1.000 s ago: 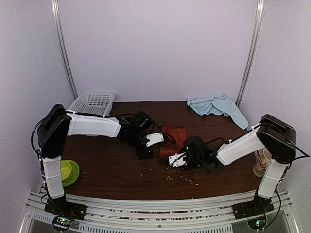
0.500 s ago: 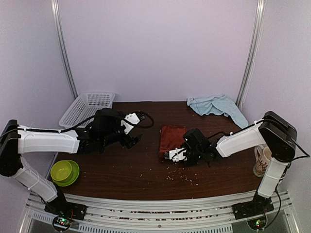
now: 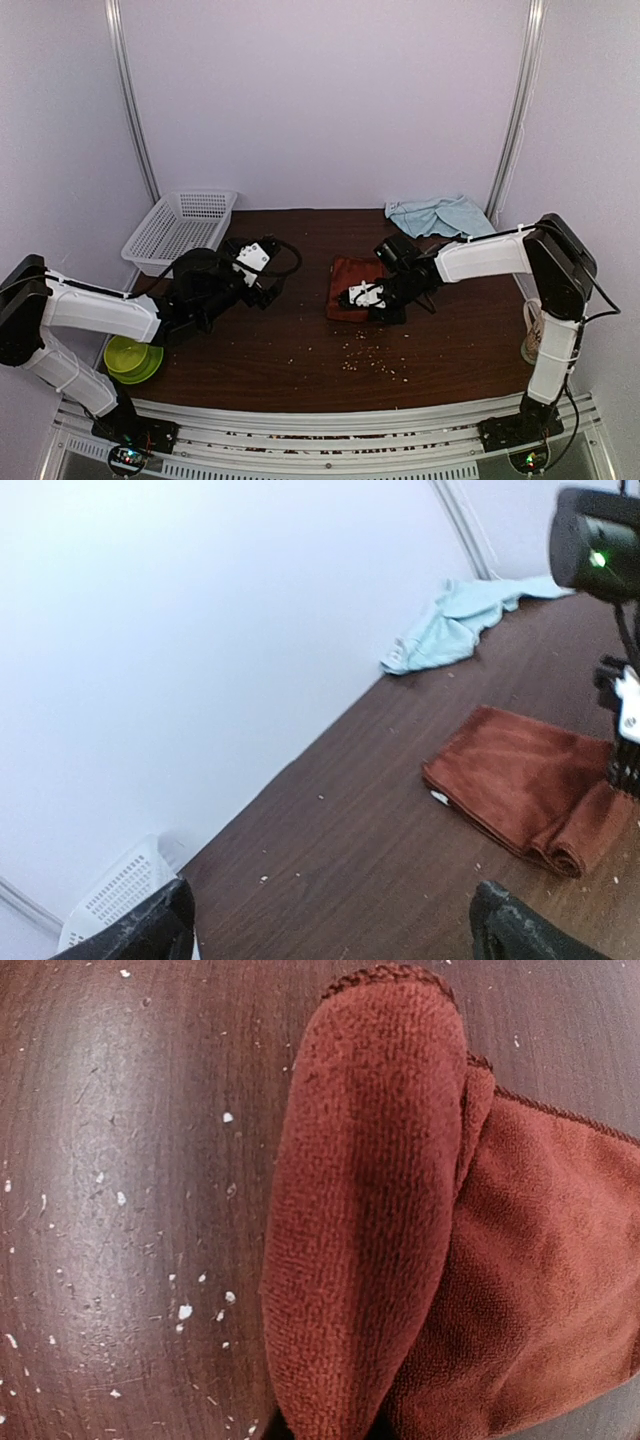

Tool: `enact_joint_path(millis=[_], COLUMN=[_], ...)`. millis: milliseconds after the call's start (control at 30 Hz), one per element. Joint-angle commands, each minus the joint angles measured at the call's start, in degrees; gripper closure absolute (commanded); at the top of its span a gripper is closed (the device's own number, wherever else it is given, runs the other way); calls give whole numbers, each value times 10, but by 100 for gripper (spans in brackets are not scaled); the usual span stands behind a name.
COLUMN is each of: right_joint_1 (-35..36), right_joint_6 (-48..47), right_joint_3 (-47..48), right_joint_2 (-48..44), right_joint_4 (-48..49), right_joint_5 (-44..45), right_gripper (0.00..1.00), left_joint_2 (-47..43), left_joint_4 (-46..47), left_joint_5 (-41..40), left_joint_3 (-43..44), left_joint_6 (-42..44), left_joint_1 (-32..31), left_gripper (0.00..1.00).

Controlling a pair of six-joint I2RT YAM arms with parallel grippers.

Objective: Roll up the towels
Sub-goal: Roll the towel at the center of the board.

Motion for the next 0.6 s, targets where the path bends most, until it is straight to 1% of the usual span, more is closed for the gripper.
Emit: enact_joint_path(millis=[0, 67, 133, 200, 267, 300, 367, 467, 533, 567], right_joint_1=[-8, -11, -13, -15, -19, -22, -29, -40, -45, -48], right_joint_6=[-7, -12, -16, -22, -27, -28, -31, -36, -43, -47], right_joint_3=[21, 33, 54, 80, 107, 119, 143, 172, 193, 204], right_joint_2=[26, 39, 56, 77, 96, 104, 122, 143, 159, 170], right_joint_4=[-117, -140, -169, -208, -248, -265, -297, -341, -371, -387], right_joint_5=[-74, -91, -108, -125, -142, -151, -168, -186, -195, -201], right_gripper=[100, 100, 100, 100, 100, 100, 100, 100, 100, 100], left_joint_2=[-17, -17, -14, -11, -5, 0, 16, 64, 113, 141], left_joint_4=[124, 145, 143, 130, 154, 186, 278, 413, 456, 459], left_joint_5=[-78, -85, -75, -32, 15, 22, 21, 29, 14, 6], left_joint_3=[6, -4, -5, -3, -22, -38, -77, -120, -114, -105], left_joint_6=[-42, -47, -48, -35, -9, 9, 43, 93, 156, 185], left_joint_1=[2, 2, 2, 1, -4, -10, -24, -42, -61, -73], left_gripper=[2, 2, 2, 2, 2, 2, 2, 2, 2, 2])
